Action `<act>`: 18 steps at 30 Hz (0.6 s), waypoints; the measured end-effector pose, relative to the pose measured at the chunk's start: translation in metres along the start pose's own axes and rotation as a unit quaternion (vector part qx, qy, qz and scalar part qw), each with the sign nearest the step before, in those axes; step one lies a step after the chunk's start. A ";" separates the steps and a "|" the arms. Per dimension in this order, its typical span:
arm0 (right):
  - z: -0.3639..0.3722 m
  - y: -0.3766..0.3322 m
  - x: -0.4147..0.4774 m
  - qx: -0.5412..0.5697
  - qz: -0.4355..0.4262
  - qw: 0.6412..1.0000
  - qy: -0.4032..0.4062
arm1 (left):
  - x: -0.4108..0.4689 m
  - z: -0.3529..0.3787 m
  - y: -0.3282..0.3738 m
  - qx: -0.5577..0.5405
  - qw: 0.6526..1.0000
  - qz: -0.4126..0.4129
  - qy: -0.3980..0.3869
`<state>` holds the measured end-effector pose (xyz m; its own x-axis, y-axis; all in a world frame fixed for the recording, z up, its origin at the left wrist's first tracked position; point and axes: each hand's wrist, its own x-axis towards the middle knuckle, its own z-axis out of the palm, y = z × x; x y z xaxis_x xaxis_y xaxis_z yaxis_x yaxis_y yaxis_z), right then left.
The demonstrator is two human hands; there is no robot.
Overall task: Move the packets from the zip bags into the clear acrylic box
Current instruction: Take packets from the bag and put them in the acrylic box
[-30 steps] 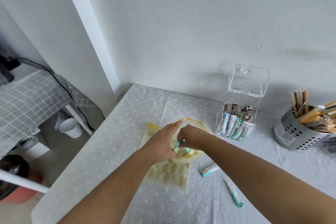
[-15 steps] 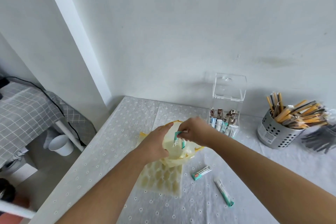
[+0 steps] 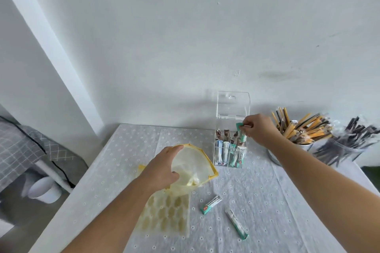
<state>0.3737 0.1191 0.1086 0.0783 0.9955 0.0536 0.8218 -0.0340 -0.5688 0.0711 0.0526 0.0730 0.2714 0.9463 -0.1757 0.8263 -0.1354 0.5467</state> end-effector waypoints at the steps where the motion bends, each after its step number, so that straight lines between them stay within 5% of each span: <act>1: 0.005 0.004 0.003 -0.009 0.005 1.000 -0.012 | 0.000 0.000 0.000 0.002 1.000 0.000 -0.001; 18: 0.048 0.036 0.027 -0.125 0.035 0.982 -0.134 | 0.009 0.010 -0.005 -0.019 0.999 -0.016 -0.021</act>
<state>0.3783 0.1493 0.0498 0.0160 0.9763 -0.2160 0.9351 -0.0911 -0.3424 0.0744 0.0591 0.0603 0.2655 0.9370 -0.2272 0.8163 -0.0931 0.5701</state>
